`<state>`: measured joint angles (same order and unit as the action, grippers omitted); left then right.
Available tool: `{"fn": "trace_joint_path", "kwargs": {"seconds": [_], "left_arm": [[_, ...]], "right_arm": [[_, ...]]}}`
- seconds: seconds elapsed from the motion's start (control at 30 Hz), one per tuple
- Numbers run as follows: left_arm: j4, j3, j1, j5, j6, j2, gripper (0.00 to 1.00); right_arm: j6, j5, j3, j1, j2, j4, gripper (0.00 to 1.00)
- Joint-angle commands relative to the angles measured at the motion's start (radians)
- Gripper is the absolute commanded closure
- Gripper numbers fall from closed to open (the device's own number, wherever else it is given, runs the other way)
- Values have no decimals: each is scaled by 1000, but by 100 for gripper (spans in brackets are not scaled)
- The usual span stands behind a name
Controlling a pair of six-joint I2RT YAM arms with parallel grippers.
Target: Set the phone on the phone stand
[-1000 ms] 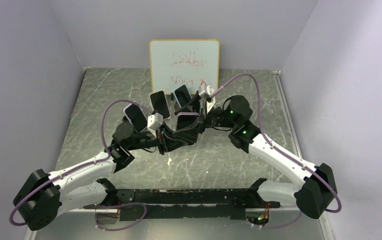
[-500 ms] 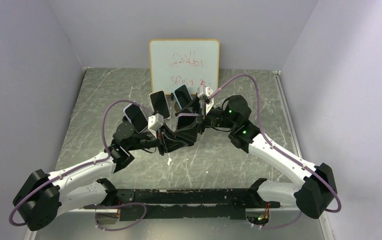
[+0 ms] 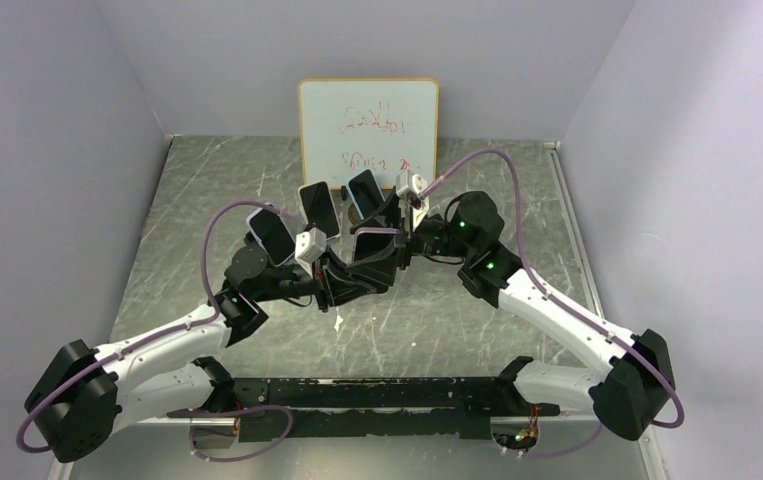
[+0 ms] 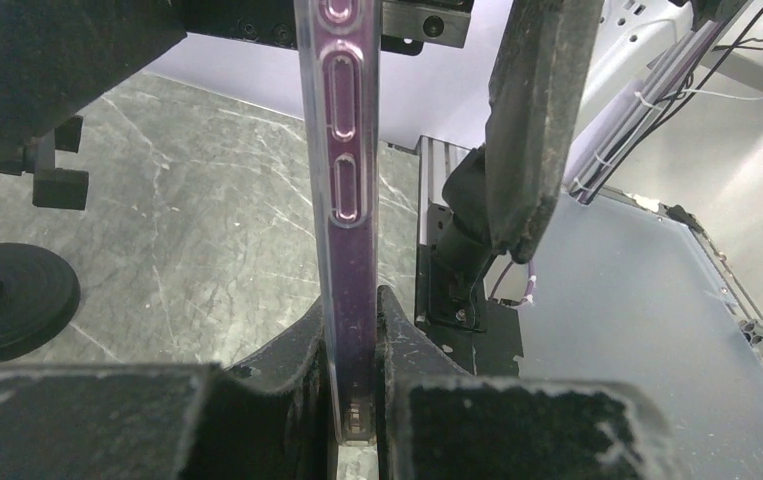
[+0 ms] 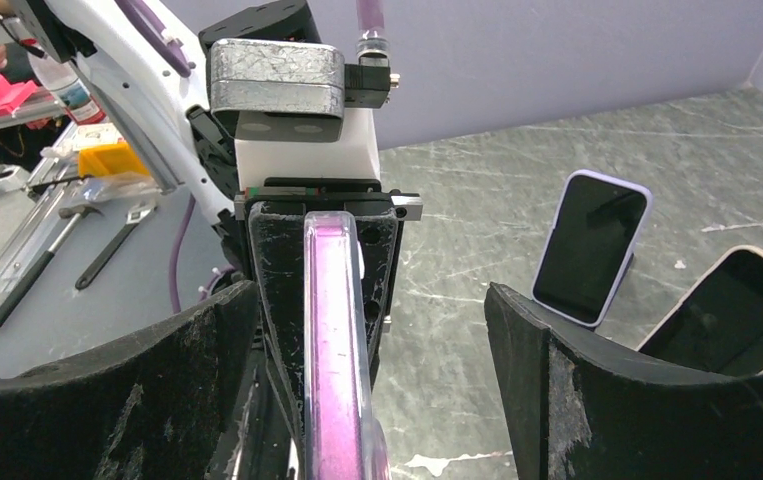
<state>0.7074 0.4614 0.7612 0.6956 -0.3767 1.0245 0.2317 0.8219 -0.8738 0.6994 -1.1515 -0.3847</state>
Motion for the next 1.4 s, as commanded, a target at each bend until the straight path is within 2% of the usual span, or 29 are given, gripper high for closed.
{"fn": "trace_joint_path", "kwargs": {"seconds": [0.0, 0.17, 0.2, 0.23, 0.3, 0.33, 0.4, 0.7, 1.03, 1.1, 1.37], "left_arm": [[52, 2, 1, -25, 25, -32, 95], [67, -3, -4, -28, 18, -41, 95], [72, -5, -4, -28, 16, -45, 95], [75, -6, -6, -27, 15, -48, 95], [78, -6, -6, -25, 15, -53, 95], [79, -6, -5, -27, 14, -55, 95], [83, -6, -8, -24, 12, -56, 95], [90, -5, -7, -15, 8, -55, 95], [104, -5, -8, -12, 6, -32, 95], [106, -8, -10, -13, 4, -29, 95], [109, -7, -12, -8, 2, -26, 95]], "right_arm": [[13, 26, -43, -17, 59, -2, 100], [-27, 23, -49, -39, 102, 64, 100], [-43, 25, -52, -43, 106, 86, 88], [-56, 18, -52, -46, 114, 107, 68], [-70, 14, -39, -53, 127, 119, 38], [-72, 13, -32, -57, 132, 114, 28], [-61, 24, -23, -61, 131, 96, 23], [3, 74, -31, -61, 41, -8, 29], [5, 99, -61, -61, 33, -17, 66], [5, 102, -65, -60, 38, -15, 79], [24, 115, -71, -61, 33, -44, 81]]}}
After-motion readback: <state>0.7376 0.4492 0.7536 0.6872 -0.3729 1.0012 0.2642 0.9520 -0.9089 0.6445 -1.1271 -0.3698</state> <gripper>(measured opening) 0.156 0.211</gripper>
